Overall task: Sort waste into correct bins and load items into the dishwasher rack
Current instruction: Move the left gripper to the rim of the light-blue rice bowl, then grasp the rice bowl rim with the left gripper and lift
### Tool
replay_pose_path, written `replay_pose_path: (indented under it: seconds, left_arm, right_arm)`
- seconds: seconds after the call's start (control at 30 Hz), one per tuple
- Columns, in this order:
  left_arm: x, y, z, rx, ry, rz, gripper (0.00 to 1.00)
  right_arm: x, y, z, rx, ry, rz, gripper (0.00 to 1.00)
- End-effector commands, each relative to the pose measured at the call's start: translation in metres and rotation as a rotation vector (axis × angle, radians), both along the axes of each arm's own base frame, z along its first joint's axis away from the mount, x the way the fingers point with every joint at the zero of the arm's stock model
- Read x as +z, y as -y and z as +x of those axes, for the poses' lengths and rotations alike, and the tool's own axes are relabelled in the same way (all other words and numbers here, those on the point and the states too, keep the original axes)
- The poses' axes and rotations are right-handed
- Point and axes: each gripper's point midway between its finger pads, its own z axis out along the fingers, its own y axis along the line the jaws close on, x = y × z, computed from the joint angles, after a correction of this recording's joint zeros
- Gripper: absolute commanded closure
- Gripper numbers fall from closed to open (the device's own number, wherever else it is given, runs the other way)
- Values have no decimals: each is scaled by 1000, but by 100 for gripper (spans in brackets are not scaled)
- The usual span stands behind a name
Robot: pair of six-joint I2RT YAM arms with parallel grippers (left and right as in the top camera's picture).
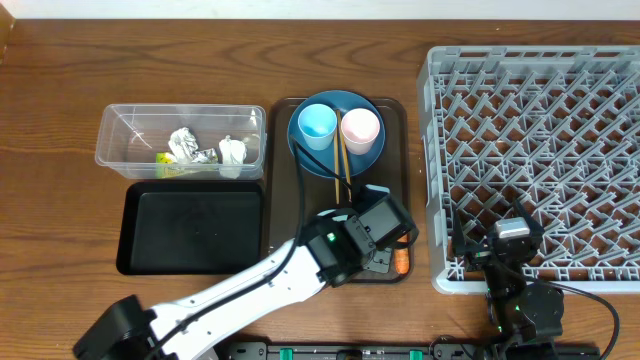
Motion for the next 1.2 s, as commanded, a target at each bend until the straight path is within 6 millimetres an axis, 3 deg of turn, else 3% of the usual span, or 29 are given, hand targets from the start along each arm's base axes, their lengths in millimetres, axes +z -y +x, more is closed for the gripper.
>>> replay_pose_path:
  seconds: [0.0, 0.17, 0.57, 1.0, 1.17]
  left_arm:
    - [-19, -7, 7, 55, 0, 63, 59]
    - [-34, -4, 9, 55, -13, 86, 66]
    - [-42, -9, 7, 54, -12, 109, 66]
    - [-77, -10, 6, 74, -51, 184, 70]
    - [-81, -11, 5, 74, -55, 194, 70]
  right_arm:
    - [-2, -2, 0, 8, -5, -7, 1]
    - [-2, -2, 0, 8, -5, -7, 1]
    - [-2, -2, 0, 8, -5, -7, 1]
    - [-2, -2, 0, 8, -5, -7, 1]
    - [-2, -2, 0, 7, -5, -7, 1]
